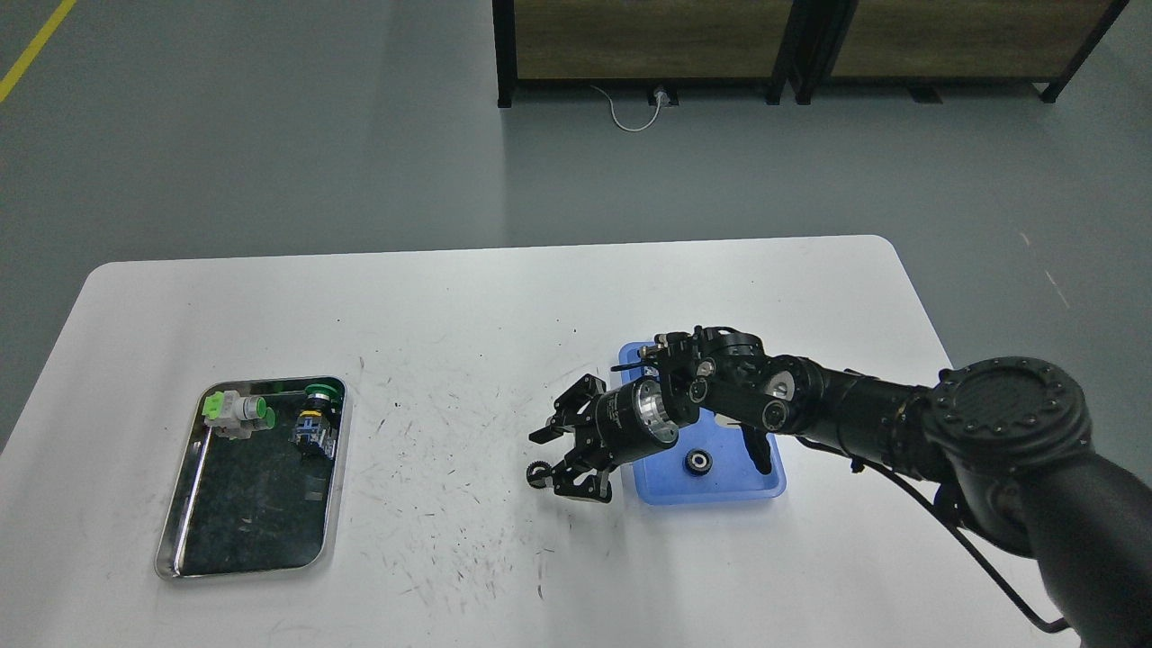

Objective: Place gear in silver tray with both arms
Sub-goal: 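Carry the gear out of the blue tray and release it on the table, then withdraw the right arm and reach the left gripper toward the gear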

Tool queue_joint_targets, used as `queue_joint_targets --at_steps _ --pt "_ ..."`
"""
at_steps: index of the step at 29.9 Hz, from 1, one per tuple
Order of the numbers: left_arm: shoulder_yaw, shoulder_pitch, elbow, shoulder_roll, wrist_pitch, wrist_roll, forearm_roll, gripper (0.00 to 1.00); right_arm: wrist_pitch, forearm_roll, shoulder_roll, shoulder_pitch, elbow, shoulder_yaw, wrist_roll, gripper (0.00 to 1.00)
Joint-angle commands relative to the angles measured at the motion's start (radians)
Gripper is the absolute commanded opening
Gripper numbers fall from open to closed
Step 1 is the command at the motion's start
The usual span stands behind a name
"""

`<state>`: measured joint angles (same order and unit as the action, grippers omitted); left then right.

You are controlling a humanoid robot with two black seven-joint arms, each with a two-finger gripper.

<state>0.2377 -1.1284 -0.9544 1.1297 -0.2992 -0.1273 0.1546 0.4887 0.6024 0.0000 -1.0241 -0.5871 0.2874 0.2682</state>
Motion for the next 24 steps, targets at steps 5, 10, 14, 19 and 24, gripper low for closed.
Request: queue_joint_targets --at_steps 5,10,14,19,24 --pt "0.008 0.001 -0.050 -0.008 -0.012 -0.003 -0.001 0.98 0.000 -0.003 -0.018 -0.001 0.076 -0.069 -0.003 0.80" --pt "0.006 0.036 -0.122 -0.077 -0.006 -0.003 0.003 0.98 0.000 -0.003 -0.112 -0.001 0.121 -0.186 -0.003 0.84" --pt "0.006 0.096 -0.182 -0.146 -0.008 -0.026 0.055 0.98 0.000 -0.003 -0.166 -0.001 0.170 -0.289 -0.003 0.84" --pt "0.008 0.189 -0.346 -0.202 -0.009 -0.043 0.158 0.98 0.000 -0.003 -0.209 -0.005 0.236 -0.404 -0.001 0.84" --pt "0.002 0.272 -0.397 -0.318 -0.009 -0.041 0.250 0.98 0.000 -0.003 -0.244 -0.013 0.309 -0.488 0.000 0.84"
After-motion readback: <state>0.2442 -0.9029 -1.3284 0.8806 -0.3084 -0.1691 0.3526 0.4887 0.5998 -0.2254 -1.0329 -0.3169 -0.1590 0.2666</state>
